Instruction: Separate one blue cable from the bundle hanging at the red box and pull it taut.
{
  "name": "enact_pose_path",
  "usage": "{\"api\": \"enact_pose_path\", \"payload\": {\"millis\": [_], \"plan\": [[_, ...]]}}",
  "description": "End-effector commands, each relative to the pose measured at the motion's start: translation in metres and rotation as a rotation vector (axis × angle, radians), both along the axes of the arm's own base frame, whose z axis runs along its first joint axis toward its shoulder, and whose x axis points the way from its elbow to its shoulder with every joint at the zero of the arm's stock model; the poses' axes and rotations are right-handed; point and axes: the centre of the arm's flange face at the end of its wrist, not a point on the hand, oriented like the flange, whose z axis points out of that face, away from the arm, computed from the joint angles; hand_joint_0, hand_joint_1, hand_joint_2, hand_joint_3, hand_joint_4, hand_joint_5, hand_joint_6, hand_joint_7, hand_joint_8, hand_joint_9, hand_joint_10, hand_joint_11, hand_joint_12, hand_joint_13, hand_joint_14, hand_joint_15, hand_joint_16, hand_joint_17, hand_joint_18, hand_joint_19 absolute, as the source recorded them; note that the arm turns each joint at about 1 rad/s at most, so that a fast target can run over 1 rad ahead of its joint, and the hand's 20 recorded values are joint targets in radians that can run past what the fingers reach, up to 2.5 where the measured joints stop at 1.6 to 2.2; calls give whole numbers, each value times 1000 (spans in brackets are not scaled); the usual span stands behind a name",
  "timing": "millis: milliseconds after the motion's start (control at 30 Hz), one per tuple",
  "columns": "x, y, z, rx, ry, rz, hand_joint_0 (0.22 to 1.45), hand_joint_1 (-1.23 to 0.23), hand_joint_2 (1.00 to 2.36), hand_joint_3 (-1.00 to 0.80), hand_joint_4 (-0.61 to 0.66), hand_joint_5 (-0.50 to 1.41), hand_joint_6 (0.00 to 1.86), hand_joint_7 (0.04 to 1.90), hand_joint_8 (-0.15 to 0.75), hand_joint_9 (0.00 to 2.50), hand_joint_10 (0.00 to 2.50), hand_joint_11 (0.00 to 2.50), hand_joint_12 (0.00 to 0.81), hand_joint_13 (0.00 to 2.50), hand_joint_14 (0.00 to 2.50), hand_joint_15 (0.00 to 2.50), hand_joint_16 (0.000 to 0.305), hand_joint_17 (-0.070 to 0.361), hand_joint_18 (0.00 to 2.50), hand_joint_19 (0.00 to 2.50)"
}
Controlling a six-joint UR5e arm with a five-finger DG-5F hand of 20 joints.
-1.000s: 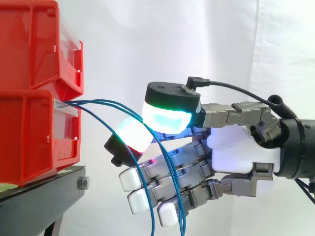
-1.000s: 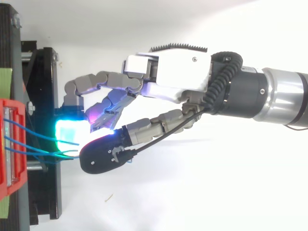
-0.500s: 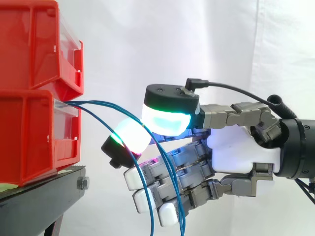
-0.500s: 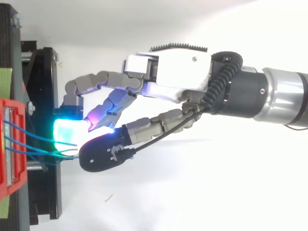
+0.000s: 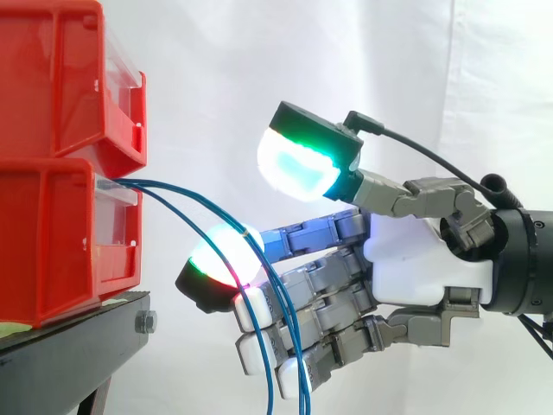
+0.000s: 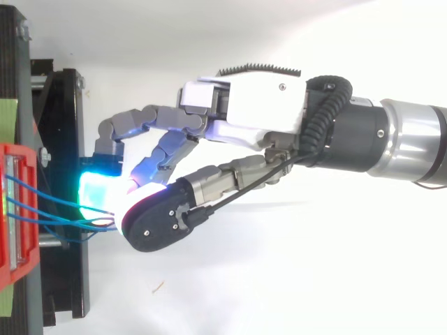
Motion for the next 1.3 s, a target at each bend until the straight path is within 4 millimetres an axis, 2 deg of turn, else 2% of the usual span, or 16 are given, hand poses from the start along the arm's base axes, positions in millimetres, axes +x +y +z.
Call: {"api": "enact_pose_path", "payload": {"millis": [0,133,233,533,700,867,900,967,1067,1133,1267], "plan": [[-1,0,-1,0,3,0,526,-572,1000,-500,310,-92,503,1298,359,863,10,443,407,899,13,399,52,117,886,337],[-4,0,-8,-1,9,-4,562,-712,1000,-500,268,-101,528,1432,369,852,13,514,411,889,13,403,50,113,868,344],[-5,2,-11,1,-3,-7,639,-779,1002,-483,232,-154,700,1204,370,857,15,585,409,881,14,420,49,110,860,347],[-1,6,-8,9,-48,-10,720,-851,1017,-262,222,-207,834,1082,369,850,16,706,413,887,16,439,49,110,855,340],[0,8,-6,23,-67,-8,713,-821,1022,-139,189,-210,842,1067,368,866,14,713,410,894,14,440,48,109,854,352],[0,10,-7,24,-65,-6,736,-746,1019,-77,238,-197,807,992,365,891,16,689,410,902,14,450,48,109,847,389],[0,10,-7,26,-65,-6,753,-692,1019,-70,247,-164,729,1078,361,911,13,667,407,897,14,450,48,108,830,407],[1,10,-6,27,-67,-6,761,-673,1019,-80,256,-146,688,1129,363,914,13,662,406,895,16,451,48,108,821,417],[0,10,-7,29,-66,-5,788,-629,1019,-92,281,-108,582,1316,362,928,16,634,403,895,14,458,48,107,791,460],[0,10,-7,29,-66,-5,797,-616,1020,-89,278,-95,581,1359,357,936,13,626,400,898,16,464,48,107,782,475],[0,10,-7,30,-66,-5,774,-605,1019,-29,263,-106,624,1326,355,936,13,638,405,903,16,458,48,109,806,449]]}}
